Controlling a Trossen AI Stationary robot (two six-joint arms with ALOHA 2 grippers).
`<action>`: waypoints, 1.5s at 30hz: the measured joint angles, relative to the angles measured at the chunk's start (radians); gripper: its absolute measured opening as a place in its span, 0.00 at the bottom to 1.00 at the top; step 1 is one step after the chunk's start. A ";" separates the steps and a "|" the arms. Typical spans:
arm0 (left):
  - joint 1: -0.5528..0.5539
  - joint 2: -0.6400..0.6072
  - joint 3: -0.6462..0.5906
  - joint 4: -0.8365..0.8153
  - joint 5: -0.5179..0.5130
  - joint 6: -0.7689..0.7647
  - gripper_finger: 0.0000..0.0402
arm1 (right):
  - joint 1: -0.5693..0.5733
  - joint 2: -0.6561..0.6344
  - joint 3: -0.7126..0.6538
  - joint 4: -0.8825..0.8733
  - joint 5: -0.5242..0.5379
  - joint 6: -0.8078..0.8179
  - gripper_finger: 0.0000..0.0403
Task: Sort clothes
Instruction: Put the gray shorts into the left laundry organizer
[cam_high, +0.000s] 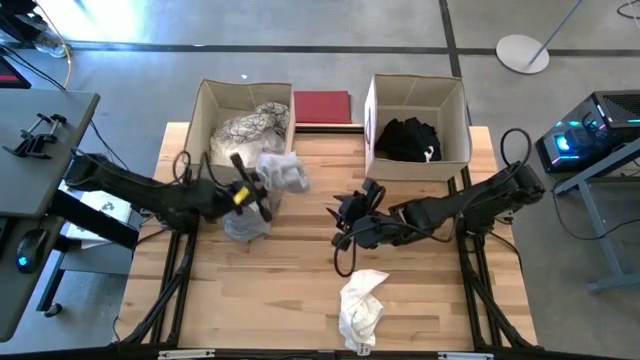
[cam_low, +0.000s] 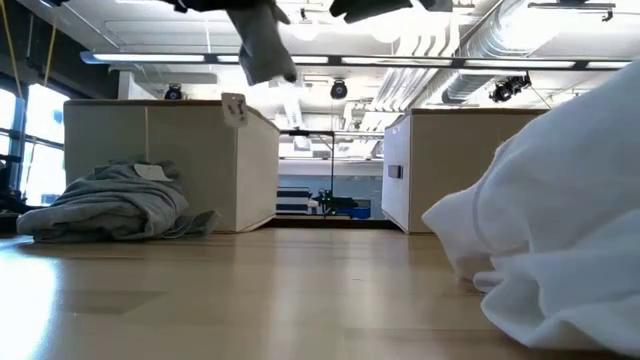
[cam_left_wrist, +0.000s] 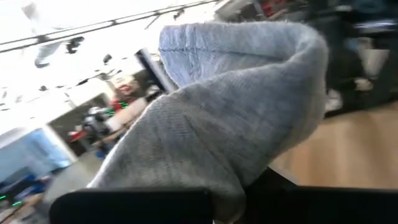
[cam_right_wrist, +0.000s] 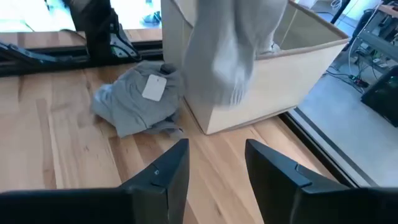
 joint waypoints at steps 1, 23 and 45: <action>0.013 -0.015 0.000 0.001 -0.002 0.014 0.00 | 0.001 0.002 0.000 -0.003 0.000 0.001 0.36; 0.568 -0.054 0.173 -0.487 0.022 -0.301 0.00 | 0.011 0.006 0.000 -0.008 -0.003 0.008 0.36; 1.078 0.500 0.349 -0.964 0.631 -0.571 0.00 | 0.003 0.006 0.000 -0.012 -0.019 0.016 0.36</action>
